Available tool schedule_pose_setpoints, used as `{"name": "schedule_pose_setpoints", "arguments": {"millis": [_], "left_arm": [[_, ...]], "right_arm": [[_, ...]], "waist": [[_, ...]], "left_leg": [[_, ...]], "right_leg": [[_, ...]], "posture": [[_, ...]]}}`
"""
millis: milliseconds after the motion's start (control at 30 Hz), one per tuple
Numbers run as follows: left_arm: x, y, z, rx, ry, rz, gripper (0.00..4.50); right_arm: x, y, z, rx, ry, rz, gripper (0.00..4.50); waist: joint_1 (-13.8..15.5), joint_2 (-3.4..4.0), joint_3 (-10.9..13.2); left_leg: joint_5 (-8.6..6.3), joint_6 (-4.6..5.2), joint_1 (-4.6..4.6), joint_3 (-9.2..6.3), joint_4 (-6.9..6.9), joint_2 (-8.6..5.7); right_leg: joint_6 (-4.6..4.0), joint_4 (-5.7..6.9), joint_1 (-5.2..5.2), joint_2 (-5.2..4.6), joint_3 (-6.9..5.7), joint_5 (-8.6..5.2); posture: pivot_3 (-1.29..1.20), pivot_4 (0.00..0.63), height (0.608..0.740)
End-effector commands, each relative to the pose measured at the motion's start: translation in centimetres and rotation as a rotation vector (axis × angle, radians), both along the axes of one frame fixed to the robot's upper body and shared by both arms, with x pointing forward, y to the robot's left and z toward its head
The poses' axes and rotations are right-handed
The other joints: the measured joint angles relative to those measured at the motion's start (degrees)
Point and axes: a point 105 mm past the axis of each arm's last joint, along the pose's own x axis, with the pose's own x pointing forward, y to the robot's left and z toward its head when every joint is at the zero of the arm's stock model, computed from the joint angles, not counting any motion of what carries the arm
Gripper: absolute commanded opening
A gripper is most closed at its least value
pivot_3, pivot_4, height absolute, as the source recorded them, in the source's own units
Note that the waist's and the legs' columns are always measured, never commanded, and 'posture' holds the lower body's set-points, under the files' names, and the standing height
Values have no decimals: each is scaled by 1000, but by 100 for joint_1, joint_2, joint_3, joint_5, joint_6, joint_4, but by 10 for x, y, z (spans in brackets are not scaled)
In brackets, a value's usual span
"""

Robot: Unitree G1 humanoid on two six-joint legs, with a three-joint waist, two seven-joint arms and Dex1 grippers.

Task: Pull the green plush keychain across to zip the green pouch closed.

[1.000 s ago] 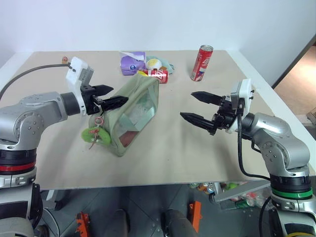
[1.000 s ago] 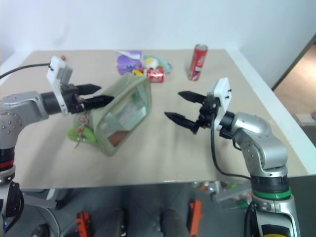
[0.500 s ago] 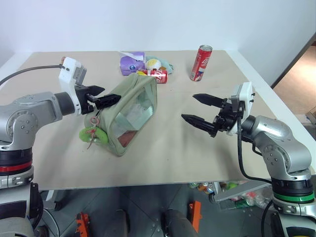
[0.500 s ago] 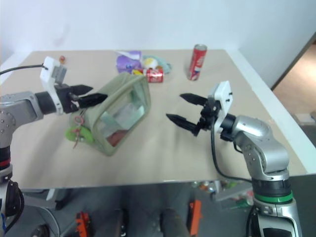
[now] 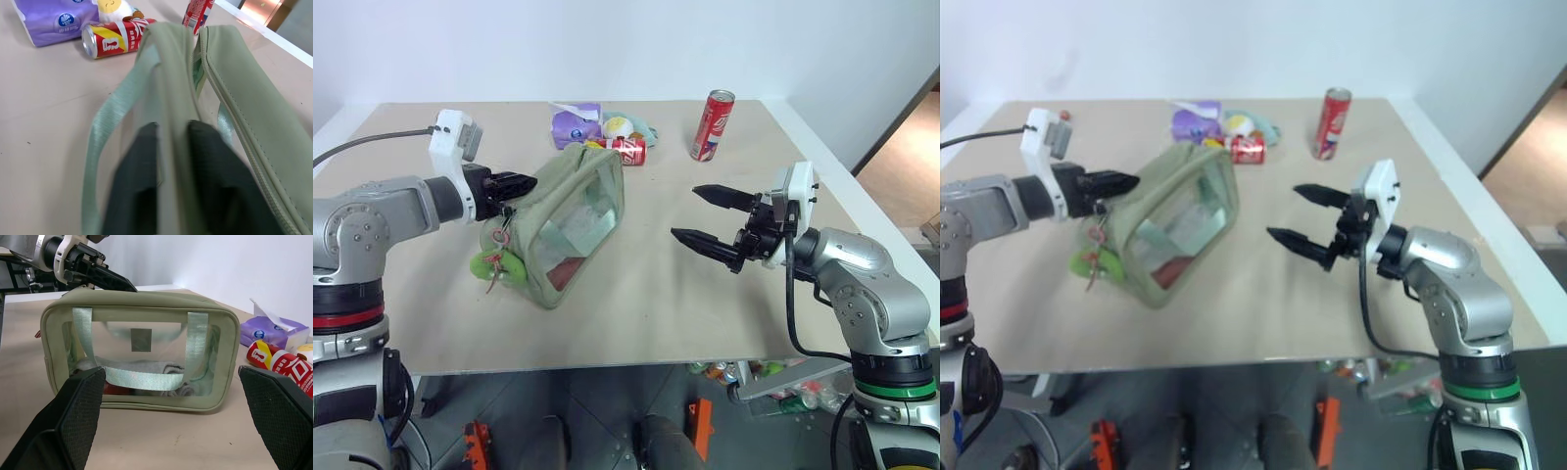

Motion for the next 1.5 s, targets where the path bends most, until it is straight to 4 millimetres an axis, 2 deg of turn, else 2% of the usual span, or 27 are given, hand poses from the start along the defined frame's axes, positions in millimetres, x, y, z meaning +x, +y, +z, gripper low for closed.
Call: {"name": "schedule_pose_setpoints", "arguments": {"millis": [33,267,533,700,900,1200,1400,1500], "left_arm": [[-1,-4,6,19,-16,-17,63],[-2,-10,13,57,-51,-74,63],[-14,-35,27,123,-151,-306,63],[-18,-52,43,96,-225,-439,63],[-15,-68,40,146,-267,-557,63],[-4,-98,54,-24,-270,-796,63],[11,-107,34,78,-251,-823,63],[14,-111,34,58,-229,-843,63]], "right_arm": [[-2,1,8,-7,-49,-3,4500],[0,-2,6,-12,-52,-16,4500],[4,-7,7,-9,-76,-50,4500],[7,-13,10,-4,-94,-83,4500],[9,-17,13,-7,-109,-115,4500],[3,-20,18,-5,-124,-158,4500],[1,-26,16,-7,-115,-185,4500],[1,-29,15,-7,-112,-191,4500]], "waist": [[0,0,0],[1,0,0],[1,0,0],[2,0,0],[3,1,0],[40,2,1],[9,3,1],[9,3,1]], "left_leg": [[0,0,0,0,0,0],[0,0,1,0,1,-2],[0,0,-3,0,0,-4],[0,0,-5,-1,0,-4],[0,1,-7,0,0,-5],[0,1,-22,-11,8,-12],[-7,12,-33,-19,6,-14],[-8,15,-35,-24,6,-14]], "right_leg": [[0,0,0,0,0,0],[-1,0,1,0,0,1],[1,0,-2,-2,0,-1],[1,0,-4,-1,0,-2],[1,0,-6,-1,0,-3],[4,-1,-8,-2,-6,-4],[2,0,-19,1,-8,-10],[-1,0,-19,2,-11,-12]], "posture": [[0,150,740],[0,150,740],[0,150,740],[0,150,740],[0,150,740],[0,150,740],[0,150,740],[0,150,740]]}}
